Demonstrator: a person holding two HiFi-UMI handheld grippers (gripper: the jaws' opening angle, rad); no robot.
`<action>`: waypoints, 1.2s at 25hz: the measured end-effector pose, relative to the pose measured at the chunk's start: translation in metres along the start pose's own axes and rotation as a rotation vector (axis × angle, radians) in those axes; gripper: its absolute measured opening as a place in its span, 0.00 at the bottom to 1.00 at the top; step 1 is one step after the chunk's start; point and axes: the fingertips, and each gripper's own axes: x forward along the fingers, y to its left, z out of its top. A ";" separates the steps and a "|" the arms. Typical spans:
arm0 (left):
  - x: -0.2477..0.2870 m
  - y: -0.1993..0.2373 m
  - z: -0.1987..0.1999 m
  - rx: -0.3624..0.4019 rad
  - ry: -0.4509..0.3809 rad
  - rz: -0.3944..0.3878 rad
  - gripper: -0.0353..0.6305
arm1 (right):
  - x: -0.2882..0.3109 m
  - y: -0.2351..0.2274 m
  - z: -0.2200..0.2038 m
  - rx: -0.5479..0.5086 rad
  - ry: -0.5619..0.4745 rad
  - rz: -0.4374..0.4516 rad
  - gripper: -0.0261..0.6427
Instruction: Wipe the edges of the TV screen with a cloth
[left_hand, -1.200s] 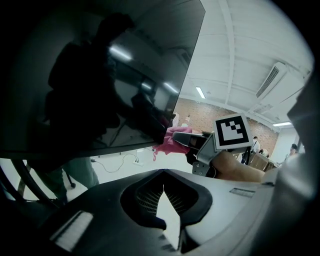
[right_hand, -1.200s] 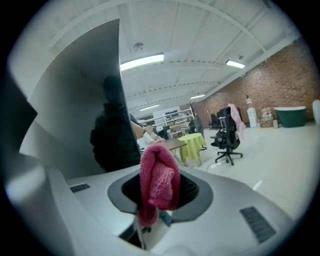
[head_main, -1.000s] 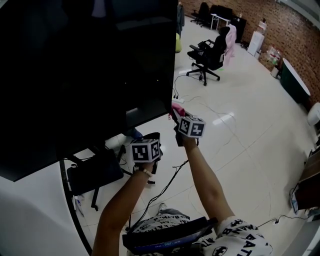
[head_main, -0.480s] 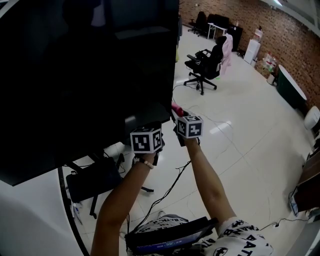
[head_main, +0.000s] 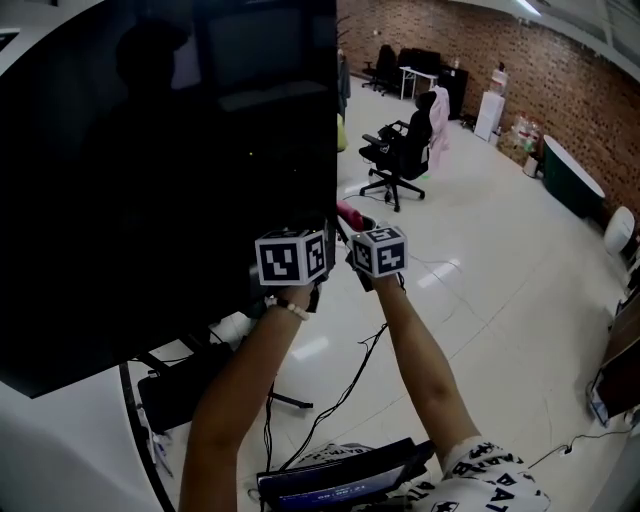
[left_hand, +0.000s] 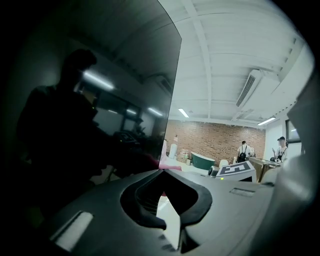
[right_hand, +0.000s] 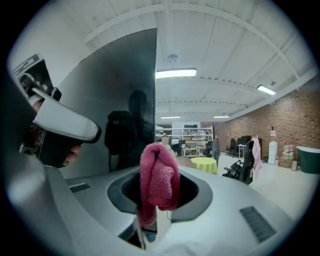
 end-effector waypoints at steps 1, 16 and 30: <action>-0.002 -0.001 0.009 0.007 -0.006 0.002 0.03 | -0.001 0.000 0.009 -0.011 -0.008 0.000 0.21; -0.013 -0.022 0.109 0.188 -0.123 0.046 0.03 | -0.013 -0.002 0.154 -0.144 -0.116 -0.015 0.21; -0.033 -0.040 0.189 0.265 -0.222 0.087 0.03 | -0.028 -0.008 0.272 -0.213 -0.175 -0.043 0.21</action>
